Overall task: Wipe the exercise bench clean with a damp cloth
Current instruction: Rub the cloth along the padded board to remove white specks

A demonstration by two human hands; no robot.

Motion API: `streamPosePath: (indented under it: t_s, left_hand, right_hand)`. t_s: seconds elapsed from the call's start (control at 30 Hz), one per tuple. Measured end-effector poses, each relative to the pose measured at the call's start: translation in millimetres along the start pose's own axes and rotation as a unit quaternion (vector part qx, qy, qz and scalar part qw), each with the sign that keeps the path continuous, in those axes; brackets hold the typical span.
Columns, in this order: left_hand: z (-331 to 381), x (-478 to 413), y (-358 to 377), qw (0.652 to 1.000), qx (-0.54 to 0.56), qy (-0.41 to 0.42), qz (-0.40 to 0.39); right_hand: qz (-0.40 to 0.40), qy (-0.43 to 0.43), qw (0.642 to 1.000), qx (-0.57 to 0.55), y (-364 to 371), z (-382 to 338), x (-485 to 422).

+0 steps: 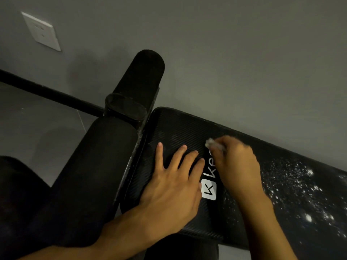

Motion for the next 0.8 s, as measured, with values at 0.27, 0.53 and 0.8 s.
streamPosePath:
  t_s: [0.27, 0.53, 0.8]
  left_hand:
    - [-1, 1, -2, 1.000, -0.004, 0.003, 0.000]
    - [36, 12, -3, 0.997, -0.012, 0.075, 0.007]
    - [43, 15, 7, 0.999, 0.003, 0.050, -0.020]
  right_hand:
    - [-0.056, 0.034, 0.998, -0.010, -26, 12, 127]
    - [-0.012, 0.014, 0.999, -0.042, -50, 36, 155]
    - [-0.016, 0.033, 0.998, -0.058, -46, 42, 168]
Point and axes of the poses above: each hand's wrist, its own x-axis away from the middle knuckle, its own y-axis out of the palm, z = x × y, the point moved 5 cm from there along -x, towards the middle knuckle, and after that the axes turned 11 degrees about z, right-handed, at the moved point
